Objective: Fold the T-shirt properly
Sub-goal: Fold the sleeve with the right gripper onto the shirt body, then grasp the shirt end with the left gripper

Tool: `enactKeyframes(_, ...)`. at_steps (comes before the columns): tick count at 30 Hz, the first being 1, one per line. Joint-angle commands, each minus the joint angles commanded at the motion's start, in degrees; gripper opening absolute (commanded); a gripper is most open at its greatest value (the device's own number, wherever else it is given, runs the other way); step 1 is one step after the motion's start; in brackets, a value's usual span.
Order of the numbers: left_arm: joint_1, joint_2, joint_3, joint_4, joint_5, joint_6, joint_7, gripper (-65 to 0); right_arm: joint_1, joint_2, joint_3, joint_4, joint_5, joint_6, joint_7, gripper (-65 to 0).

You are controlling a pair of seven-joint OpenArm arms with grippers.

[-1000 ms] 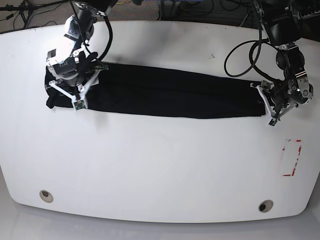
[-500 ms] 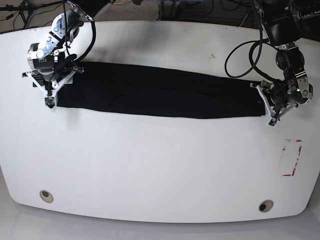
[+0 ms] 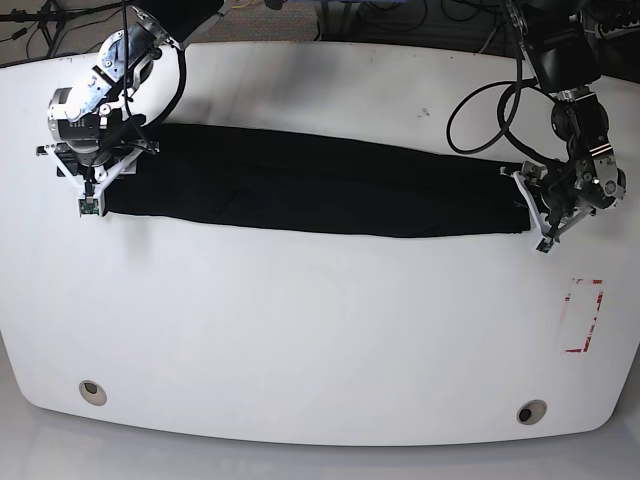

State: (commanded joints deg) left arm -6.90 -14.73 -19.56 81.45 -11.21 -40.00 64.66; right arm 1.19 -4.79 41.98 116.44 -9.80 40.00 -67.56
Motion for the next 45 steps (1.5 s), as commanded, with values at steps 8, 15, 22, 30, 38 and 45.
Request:
enactKeyframes(8,-0.09,0.0,0.0,0.18,-0.18,0.0,0.0,-42.1,-0.79,-1.23,-2.02,-2.99,0.0,0.0,0.18,-64.8)
enactKeyframes(15,-1.41,0.09,-0.35,0.18,-0.26,0.0,0.09,-41.9,-2.64,-1.05,-1.67,-10.81,0.0,0.0,9.32,-62.8)
enactKeyframes(22,-2.2,0.09,-0.35,0.18,-0.44,0.0,0.09,-41.4,-2.9,0.62,-1.58,-18.2,0.0,0.0,14.15,-62.8)
enactKeyframes(30,-3.6,-0.18,-0.44,0.18,-8.44,0.0,0.35,-37.1,-2.9,0.79,-1.58,-19.87,0.0,0.0,15.21,-62.8)
enactKeyframes(38,-4.57,-0.26,-7.91,-0.09,-16.26,0.0,4.66,-22.1,-2.9,0.7,-1.58,-19.87,0.0,0.0,15.21,-62.8)
enactKeyframes(45,-5.27,-0.35,-13.01,-0.35,-17.32,0.0,7.65,-21.8,-3.16,0.7,-1.58,-19.78,0.0,0.0,15.21,-62.8)
